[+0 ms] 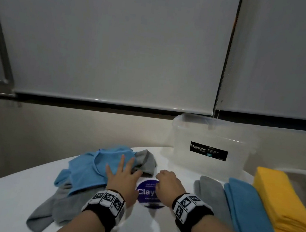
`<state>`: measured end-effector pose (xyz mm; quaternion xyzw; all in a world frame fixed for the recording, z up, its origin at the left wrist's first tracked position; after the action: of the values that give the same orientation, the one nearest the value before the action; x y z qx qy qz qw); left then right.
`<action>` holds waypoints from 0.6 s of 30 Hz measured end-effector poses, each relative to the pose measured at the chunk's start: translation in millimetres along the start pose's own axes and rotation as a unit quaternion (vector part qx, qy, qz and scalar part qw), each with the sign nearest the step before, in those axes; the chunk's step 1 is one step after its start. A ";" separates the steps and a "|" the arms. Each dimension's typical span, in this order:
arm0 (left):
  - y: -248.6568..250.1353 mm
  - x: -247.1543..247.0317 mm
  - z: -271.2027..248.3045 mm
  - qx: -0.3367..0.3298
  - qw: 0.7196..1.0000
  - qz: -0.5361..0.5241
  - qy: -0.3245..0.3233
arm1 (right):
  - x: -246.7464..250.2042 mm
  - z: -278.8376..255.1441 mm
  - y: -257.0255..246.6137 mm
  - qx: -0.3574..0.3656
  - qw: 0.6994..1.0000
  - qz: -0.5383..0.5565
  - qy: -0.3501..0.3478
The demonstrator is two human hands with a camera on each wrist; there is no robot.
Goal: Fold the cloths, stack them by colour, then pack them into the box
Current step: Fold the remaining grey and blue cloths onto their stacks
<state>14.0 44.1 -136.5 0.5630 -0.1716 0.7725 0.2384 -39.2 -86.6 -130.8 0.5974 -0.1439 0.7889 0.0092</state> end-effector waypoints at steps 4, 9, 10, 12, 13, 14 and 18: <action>-42.7 -15.0 6.4 -0.004 0.995 0.078 -0.063 | -47.8 30.7 -15.4 -0.042 0.993 -0.039 -0.103; -78.7 -48.3 15.3 0.035 0.987 0.046 -0.151 | -84.4 54.0 -20.4 -0.052 0.984 -0.076 -0.155; -82.9 -53.9 16.4 0.036 0.987 0.032 -0.153 | -86.3 57.3 -20.2 -0.042 0.983 -0.077 -0.159; -92.6 -61.6 19.0 0.037 0.989 0.010 -0.142 | -86.1 64.1 -21.1 -0.025 0.983 -0.081 -0.165; -95.9 -61.8 19.6 0.034 0.991 -0.003 -0.133 | -84.8 66.3 -21.0 -0.021 0.982 -0.085 -0.167; -99.4 -60.5 20.9 0.028 0.992 -0.022 -0.120 | -82.8 68.7 -21.9 -0.020 0.982 -0.085 -0.168; -108.9 -46.9 19.6 0.010 0.988 -0.125 -0.087 | -52.4 76.8 -23.9 -0.027 0.995 -0.037 -0.084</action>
<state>102.4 115.6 -175.4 0.6475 -0.1118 0.6864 0.3115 52.4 -73.7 -156.4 0.6660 -0.1437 0.7308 0.0424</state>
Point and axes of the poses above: each hand's wrist, its own z-axis towards the middle knuckle, its own x-axis out of the back of the hand, y = z × x, the point moved 6 cm from there along z, towards the middle knuckle, and after that the axes turned 10 degrees about y, right-handed, at the moved point
